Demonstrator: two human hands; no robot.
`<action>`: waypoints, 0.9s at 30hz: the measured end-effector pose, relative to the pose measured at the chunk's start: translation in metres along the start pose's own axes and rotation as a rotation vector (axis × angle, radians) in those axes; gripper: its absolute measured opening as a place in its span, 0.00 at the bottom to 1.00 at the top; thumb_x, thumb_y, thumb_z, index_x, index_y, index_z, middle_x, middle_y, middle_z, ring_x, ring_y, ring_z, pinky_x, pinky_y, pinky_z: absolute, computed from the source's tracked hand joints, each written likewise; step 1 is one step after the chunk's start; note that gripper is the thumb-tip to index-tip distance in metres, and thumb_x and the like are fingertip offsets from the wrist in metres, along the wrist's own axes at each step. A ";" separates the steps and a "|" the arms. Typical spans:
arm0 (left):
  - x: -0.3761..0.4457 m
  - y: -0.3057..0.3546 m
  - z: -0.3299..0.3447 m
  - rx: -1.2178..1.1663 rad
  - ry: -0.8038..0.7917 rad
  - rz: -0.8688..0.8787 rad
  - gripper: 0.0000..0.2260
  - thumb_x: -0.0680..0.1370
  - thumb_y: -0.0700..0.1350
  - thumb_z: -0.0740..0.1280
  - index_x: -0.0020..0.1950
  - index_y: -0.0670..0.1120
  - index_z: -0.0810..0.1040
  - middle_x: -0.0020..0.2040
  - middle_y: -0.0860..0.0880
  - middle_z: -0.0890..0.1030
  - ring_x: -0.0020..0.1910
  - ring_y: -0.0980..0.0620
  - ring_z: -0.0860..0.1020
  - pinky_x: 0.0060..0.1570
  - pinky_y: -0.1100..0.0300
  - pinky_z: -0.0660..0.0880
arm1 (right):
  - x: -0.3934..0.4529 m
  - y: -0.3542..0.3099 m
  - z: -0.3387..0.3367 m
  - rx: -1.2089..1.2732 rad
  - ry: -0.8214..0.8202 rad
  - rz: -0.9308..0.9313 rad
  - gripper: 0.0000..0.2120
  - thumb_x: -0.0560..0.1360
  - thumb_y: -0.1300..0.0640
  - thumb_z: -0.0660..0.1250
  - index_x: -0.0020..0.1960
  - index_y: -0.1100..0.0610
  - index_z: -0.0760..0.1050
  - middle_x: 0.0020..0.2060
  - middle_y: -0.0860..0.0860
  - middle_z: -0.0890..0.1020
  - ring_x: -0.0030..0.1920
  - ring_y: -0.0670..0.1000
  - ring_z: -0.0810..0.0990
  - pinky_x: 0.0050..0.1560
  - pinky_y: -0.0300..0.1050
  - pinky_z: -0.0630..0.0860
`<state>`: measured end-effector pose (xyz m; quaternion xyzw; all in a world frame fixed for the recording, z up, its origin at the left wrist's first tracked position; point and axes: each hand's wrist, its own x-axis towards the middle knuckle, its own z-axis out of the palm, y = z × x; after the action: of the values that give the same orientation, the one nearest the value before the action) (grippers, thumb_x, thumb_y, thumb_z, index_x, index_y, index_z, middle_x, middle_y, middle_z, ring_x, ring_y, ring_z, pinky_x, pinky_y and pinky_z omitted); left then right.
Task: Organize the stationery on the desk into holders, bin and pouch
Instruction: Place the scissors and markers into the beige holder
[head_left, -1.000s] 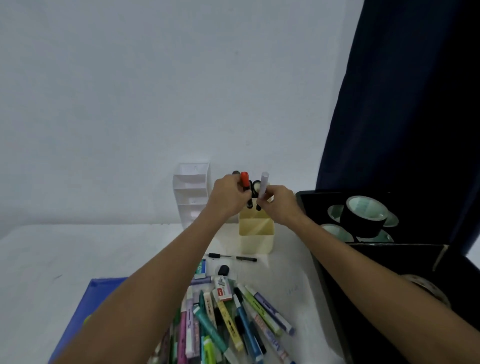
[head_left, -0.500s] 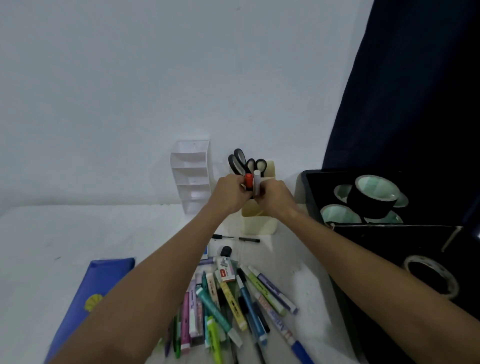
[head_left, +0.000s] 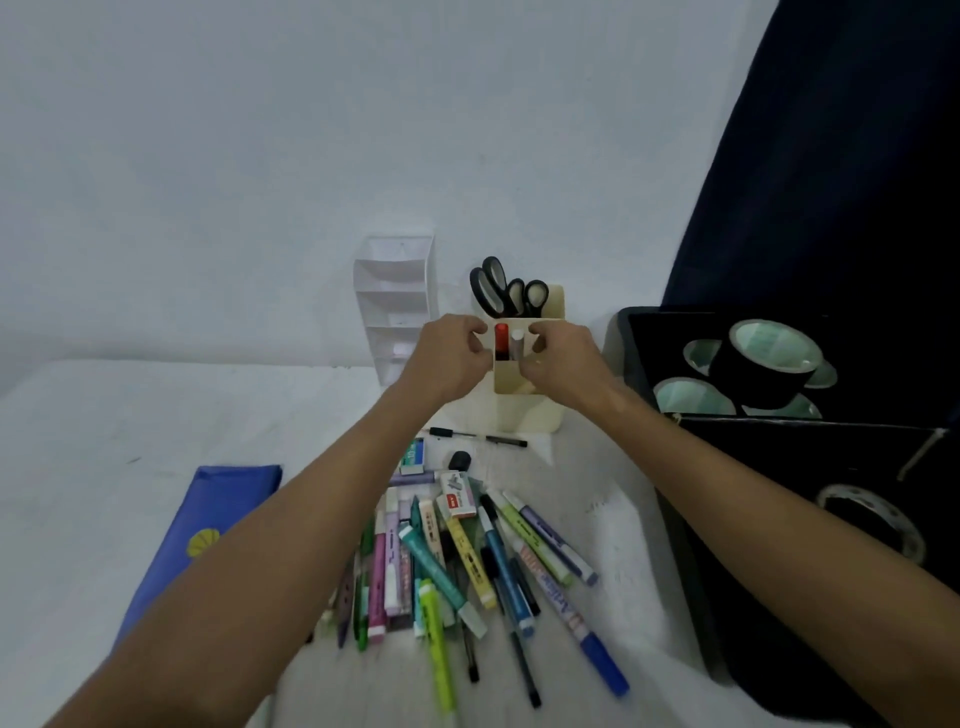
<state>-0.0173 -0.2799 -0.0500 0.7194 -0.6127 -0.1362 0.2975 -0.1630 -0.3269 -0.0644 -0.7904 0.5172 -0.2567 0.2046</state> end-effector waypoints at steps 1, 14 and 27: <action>-0.008 -0.002 -0.004 -0.010 0.003 -0.006 0.17 0.76 0.42 0.66 0.65 0.44 0.76 0.51 0.49 0.83 0.48 0.55 0.76 0.48 0.68 0.66 | -0.007 -0.001 -0.004 -0.010 -0.016 -0.014 0.18 0.76 0.54 0.65 0.61 0.63 0.75 0.50 0.57 0.81 0.47 0.55 0.79 0.49 0.47 0.77; -0.105 -0.045 -0.015 0.018 -0.207 -0.114 0.13 0.75 0.47 0.70 0.60 0.52 0.79 0.48 0.55 0.81 0.43 0.54 0.78 0.42 0.66 0.70 | -0.115 -0.003 -0.008 -0.336 -0.706 -0.017 0.12 0.70 0.50 0.73 0.46 0.59 0.82 0.40 0.51 0.82 0.38 0.49 0.79 0.37 0.42 0.75; -0.161 -0.109 -0.036 0.037 -0.078 -0.326 0.08 0.75 0.38 0.67 0.52 0.46 0.82 0.42 0.50 0.82 0.36 0.54 0.78 0.37 0.63 0.75 | -0.137 -0.006 0.014 -0.483 -0.773 -0.118 0.16 0.69 0.48 0.74 0.42 0.56 0.71 0.32 0.48 0.73 0.30 0.45 0.72 0.29 0.39 0.69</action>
<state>0.0561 -0.1074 -0.1144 0.8090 -0.5011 -0.1990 0.2341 -0.1958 -0.1974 -0.0987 -0.8814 0.4019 0.1738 0.1775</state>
